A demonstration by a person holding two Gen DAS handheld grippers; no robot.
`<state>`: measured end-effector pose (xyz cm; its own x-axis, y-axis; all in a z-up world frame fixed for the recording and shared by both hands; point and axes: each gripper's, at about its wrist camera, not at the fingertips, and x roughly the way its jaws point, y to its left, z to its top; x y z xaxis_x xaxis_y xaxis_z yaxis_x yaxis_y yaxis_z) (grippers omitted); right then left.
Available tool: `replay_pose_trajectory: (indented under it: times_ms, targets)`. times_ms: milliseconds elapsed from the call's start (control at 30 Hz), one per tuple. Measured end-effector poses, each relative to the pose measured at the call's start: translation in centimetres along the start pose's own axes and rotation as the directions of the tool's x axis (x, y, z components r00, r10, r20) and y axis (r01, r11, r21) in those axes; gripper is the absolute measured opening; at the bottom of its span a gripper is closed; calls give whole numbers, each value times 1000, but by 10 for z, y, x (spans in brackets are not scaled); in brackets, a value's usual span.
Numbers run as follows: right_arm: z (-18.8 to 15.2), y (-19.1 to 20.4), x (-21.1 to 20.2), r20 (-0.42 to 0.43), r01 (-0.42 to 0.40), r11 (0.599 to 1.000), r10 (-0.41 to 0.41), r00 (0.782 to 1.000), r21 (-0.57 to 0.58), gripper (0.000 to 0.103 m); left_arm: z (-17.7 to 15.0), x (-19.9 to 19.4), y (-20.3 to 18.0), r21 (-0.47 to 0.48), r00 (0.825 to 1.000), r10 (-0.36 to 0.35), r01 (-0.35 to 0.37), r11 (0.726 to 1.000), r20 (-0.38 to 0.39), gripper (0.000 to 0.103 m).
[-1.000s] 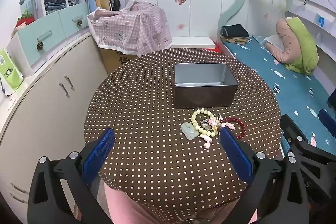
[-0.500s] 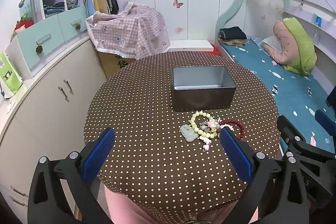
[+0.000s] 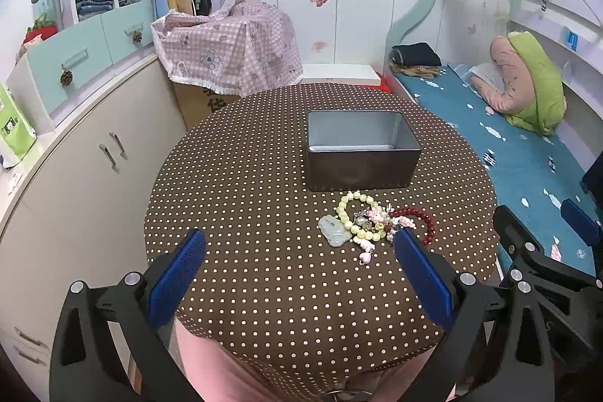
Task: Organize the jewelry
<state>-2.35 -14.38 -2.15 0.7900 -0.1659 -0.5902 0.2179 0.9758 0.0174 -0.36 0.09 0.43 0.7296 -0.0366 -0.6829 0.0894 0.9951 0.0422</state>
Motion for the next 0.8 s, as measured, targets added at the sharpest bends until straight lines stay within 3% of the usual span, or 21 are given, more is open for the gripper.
replay_pose_trajectory:
  times_ms: [800]
  targets:
    - [1,2,-4,-12,-21,1000,21,1000,-12,96,-4,-4,5,4,999,-40,40,999,24,96]
